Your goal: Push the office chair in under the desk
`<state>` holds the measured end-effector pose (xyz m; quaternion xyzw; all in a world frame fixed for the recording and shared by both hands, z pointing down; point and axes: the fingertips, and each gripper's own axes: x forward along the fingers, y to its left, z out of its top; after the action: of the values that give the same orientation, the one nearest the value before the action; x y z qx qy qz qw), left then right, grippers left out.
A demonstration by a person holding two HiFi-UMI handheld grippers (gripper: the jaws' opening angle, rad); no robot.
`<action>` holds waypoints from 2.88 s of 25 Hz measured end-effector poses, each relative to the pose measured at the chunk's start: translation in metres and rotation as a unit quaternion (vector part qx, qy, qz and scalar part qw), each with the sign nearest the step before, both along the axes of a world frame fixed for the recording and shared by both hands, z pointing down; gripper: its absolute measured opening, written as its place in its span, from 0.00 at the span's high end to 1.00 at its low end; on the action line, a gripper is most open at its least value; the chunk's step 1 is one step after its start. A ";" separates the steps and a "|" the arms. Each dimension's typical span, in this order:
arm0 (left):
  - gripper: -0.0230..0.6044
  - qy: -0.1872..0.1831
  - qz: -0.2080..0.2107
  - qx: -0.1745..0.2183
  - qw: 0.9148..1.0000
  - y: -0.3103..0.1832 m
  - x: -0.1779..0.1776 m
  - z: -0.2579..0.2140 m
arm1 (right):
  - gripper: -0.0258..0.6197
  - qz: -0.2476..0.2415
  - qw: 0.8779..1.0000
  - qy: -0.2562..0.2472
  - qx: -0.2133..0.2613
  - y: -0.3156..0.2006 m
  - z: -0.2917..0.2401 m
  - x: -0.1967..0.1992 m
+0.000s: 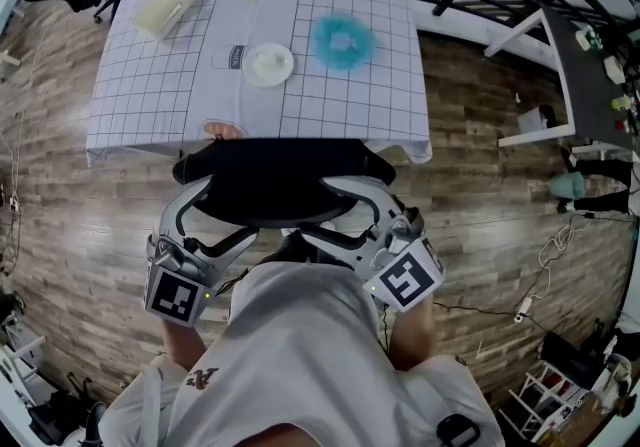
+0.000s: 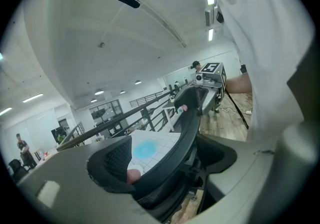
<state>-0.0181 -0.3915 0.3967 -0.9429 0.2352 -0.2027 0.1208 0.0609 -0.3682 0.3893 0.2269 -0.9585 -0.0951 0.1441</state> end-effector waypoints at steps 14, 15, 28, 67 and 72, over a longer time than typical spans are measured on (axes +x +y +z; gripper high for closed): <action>0.32 0.003 0.008 -0.001 1.000 -0.004 -0.001 -0.002 | 0.48 0.010 1.000 0.005 -0.008 -0.003 0.001 0.000; 0.32 0.002 0.007 -0.003 1.000 -0.003 -0.002 -0.002 | 0.48 0.009 1.000 0.004 -0.008 -0.002 0.001 -0.001; 0.35 0.013 -0.002 -0.017 1.000 0.009 -0.003 -0.004 | 0.53 -0.009 1.000 -0.027 0.006 0.012 -0.021 -0.007; 0.96 0.144 -0.056 0.012 0.988 0.011 0.004 -0.044 | 0.96 0.056 0.991 -0.119 0.022 0.003 -0.045 0.001; 0.96 0.145 -0.058 0.011 0.988 0.009 0.002 -0.043 | 0.96 0.057 0.991 -0.120 0.019 0.001 -0.045 0.001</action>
<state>-0.0161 -0.3821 0.3534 -0.9456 0.3070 -0.0679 0.0837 0.0616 -0.3667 0.3446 0.2939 -0.9523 -0.0773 0.0288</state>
